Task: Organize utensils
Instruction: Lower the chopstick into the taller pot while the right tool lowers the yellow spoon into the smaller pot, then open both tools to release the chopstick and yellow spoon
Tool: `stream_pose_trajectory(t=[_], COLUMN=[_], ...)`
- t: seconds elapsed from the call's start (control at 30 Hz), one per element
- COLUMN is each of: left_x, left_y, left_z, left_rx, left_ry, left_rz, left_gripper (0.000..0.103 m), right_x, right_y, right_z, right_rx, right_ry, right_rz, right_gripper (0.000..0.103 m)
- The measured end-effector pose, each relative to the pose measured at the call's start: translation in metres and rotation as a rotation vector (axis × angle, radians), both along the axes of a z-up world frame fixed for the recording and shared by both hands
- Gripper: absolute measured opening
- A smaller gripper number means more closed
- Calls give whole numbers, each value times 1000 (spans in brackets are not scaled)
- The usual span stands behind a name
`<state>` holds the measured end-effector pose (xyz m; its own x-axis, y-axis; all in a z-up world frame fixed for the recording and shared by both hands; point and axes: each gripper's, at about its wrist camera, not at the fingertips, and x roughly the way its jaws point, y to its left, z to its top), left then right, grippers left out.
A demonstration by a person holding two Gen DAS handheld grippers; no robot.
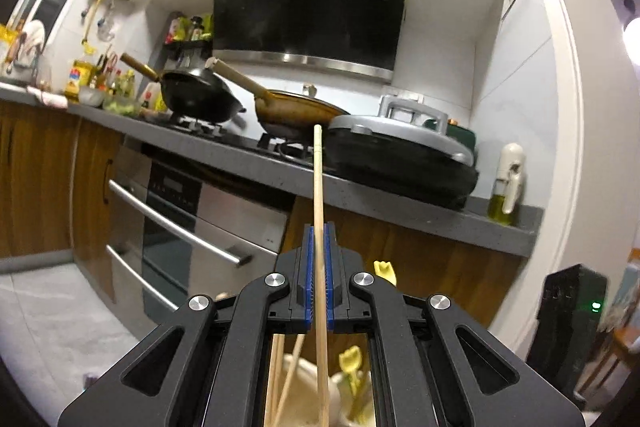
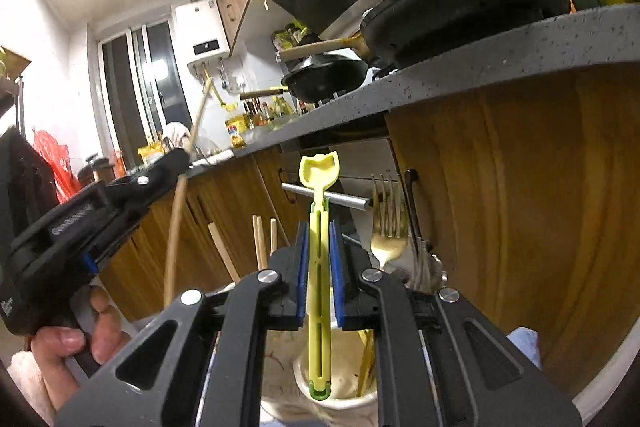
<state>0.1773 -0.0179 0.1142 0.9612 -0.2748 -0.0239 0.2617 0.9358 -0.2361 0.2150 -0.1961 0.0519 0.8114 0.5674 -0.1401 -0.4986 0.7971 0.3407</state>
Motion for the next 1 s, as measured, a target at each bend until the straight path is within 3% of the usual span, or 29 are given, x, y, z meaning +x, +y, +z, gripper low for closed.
stream_pose_trajectory(t=[0.2,0.37,0.73,1.0], left_x=[11,10,-23,-42], left_y=[-15,-10,15,21], left_z=[-18,-37,-61,-74], left_rx=[115,153,143,137], left_ry=[-12,22,148,185], left_rz=[86,74,26,3], left_gripper=[5,5,5,5], right_x=[1,3,-14,-25], right_y=[16,20,-3,-12], right_z=[-11,-24,-41,-53], right_rx=[-51,-76,-79,-78], right_ry=[-61,-52,21,71], right_rz=[-33,-23,1,13], right_gripper=[10,10,10,10])
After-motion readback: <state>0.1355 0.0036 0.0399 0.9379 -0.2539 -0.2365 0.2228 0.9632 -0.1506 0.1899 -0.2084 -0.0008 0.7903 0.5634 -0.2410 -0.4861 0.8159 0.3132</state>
